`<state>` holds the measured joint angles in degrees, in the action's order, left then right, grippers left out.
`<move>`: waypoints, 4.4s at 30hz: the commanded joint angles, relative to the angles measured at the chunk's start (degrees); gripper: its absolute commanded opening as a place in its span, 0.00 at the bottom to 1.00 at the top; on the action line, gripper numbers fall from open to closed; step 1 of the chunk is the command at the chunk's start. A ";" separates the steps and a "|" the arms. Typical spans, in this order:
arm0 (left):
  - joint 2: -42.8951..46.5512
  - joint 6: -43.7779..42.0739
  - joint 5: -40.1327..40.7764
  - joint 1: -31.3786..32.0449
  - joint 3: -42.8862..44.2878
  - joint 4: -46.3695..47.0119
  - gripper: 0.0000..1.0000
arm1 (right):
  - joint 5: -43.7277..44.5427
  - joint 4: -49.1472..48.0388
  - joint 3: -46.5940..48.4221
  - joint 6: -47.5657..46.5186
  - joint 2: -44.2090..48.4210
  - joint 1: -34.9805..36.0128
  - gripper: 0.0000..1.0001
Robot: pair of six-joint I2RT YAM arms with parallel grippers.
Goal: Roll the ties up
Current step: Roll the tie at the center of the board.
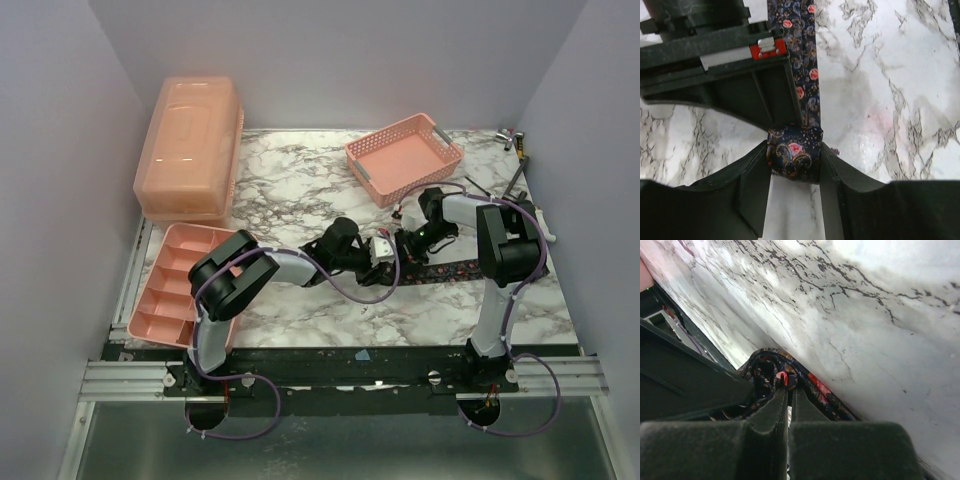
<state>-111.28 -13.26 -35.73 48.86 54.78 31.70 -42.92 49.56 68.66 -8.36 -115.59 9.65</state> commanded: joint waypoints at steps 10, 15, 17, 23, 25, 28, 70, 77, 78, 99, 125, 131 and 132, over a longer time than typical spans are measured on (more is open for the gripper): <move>-8.83 -3.52 13.17 1.15 3.05 -9.41 0.43 | -0.30 -6.48 -1.67 -1.86 -1.66 0.37 0.01; -8.50 -4.34 14.35 1.15 3.40 -13.53 0.32 | -1.02 -4.31 -1.06 -2.51 -0.38 0.33 0.08; -7.39 -4.92 13.71 1.07 2.65 -15.35 0.26 | 0.34 -1.44 -0.03 -3.94 1.23 -0.39 0.15; -5.48 -5.34 7.49 0.27 2.21 -22.55 0.23 | 0.03 8.69 5.27 -9.18 4.54 -5.01 0.38; -5.52 -5.20 6.11 0.23 2.64 -23.74 0.23 | -2.29 10.62 5.99 -10.27 5.91 -5.08 0.42; -6.08 -4.60 4.88 0.18 3.76 -25.10 0.23 | -6.85 10.34 5.40 -9.16 7.90 -4.47 0.55; -6.11 -2.58 3.07 -0.51 5.45 -11.50 0.81 | 3.74 -7.22 -1.83 -4.88 -0.55 0.19 0.01; -9.03 -10.69 5.89 0.49 9.78 -23.69 0.43 | 0.48 -5.13 0.68 -4.60 1.38 0.22 0.01; -8.47 -12.57 6.35 0.47 9.06 -24.44 0.35 | -0.09 -4.33 1.12 -4.55 1.79 0.15 0.01; 1.33 -2.34 -2.35 -4.92 -3.38 -6.38 0.62 | 8.89 -10.25 -4.06 -4.10 -0.69 0.46 0.01; -6.13 0.52 -0.05 -0.02 8.43 -7.49 0.40 | 8.03 -10.71 -3.79 -3.68 -1.30 0.46 0.01; -8.70 -0.15 8.05 0.31 6.16 -10.01 0.41 | 7.10 -11.40 -4.59 -2.72 -0.50 0.55 0.01; -9.04 0.06 8.77 0.27 5.96 -10.65 0.42 | 6.95 -11.60 -4.67 -2.50 -0.37 0.55 0.01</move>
<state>-116.33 -12.53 -34.65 48.53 62.43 26.04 -43.33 42.92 67.00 -9.04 -113.67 9.37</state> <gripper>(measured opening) 0.403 0.007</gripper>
